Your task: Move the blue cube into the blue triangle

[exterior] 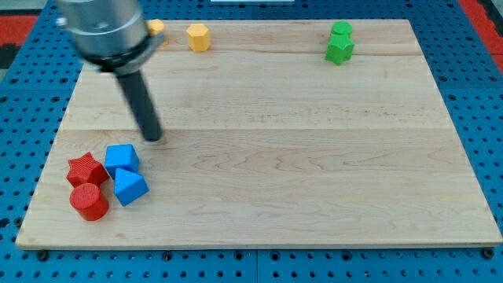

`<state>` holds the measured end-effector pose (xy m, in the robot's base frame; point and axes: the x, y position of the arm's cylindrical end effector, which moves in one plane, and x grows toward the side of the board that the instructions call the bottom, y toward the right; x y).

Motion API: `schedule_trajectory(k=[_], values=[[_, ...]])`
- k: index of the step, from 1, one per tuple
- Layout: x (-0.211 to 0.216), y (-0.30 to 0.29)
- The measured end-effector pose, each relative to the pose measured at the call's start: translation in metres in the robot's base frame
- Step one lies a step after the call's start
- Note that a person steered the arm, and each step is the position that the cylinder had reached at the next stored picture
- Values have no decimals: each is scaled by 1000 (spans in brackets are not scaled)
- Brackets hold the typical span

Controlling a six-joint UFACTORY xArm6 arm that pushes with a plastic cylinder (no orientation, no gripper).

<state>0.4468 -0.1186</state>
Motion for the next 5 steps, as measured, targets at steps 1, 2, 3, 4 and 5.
schedule_trajectory(k=[1, 2, 3, 4, 5], values=[[-44, 122], [-81, 249], [-146, 369], [-222, 397], [-237, 329]])
